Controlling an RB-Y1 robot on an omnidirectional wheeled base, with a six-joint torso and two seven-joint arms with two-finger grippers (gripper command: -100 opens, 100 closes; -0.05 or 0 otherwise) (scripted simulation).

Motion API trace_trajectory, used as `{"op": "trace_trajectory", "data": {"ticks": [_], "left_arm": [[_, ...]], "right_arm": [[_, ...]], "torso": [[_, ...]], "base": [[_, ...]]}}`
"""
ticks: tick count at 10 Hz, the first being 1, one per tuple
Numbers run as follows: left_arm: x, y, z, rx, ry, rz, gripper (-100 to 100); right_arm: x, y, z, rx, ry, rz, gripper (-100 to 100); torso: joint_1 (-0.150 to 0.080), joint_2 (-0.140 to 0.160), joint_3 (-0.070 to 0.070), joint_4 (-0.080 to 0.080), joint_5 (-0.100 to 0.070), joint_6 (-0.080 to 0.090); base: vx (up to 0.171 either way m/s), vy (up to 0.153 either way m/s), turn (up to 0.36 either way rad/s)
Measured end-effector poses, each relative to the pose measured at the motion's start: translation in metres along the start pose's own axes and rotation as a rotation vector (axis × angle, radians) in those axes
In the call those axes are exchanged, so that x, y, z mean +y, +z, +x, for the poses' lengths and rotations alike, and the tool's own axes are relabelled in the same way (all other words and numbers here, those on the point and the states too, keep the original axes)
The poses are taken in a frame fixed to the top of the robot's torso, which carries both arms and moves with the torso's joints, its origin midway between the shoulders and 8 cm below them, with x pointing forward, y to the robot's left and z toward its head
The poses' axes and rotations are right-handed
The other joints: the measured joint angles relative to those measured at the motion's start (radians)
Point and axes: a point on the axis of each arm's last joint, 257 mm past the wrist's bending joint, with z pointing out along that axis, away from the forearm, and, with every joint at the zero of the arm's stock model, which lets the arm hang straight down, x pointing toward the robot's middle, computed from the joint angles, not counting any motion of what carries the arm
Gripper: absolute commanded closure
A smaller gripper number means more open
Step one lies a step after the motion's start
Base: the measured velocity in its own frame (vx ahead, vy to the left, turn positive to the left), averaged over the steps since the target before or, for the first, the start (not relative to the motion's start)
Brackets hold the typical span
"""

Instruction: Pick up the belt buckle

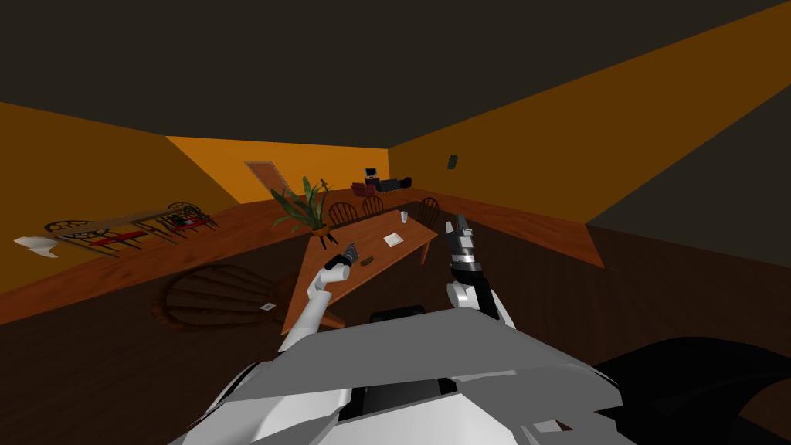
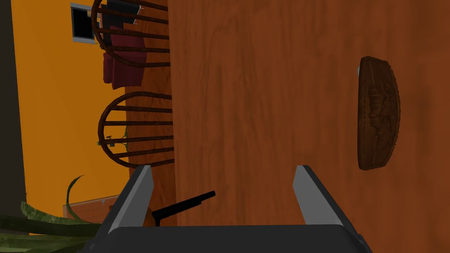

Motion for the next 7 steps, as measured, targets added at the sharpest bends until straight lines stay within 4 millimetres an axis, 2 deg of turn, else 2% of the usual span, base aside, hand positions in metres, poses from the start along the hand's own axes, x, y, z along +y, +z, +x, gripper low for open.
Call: {"op": "trace_trajectory", "data": {"ticks": [7], "left_arm": [[0.038,0.022,-0.027,-0.055,-0.055,-0.194,-100]], "right_arm": [[0.000,0.000,0.000,0.000,0.000,0.000,0]], "torso": [[0.000,-0.001,0.000,0.000,0.000,0.000]], "base": [[0.005,-0.010,-0.016]]}}
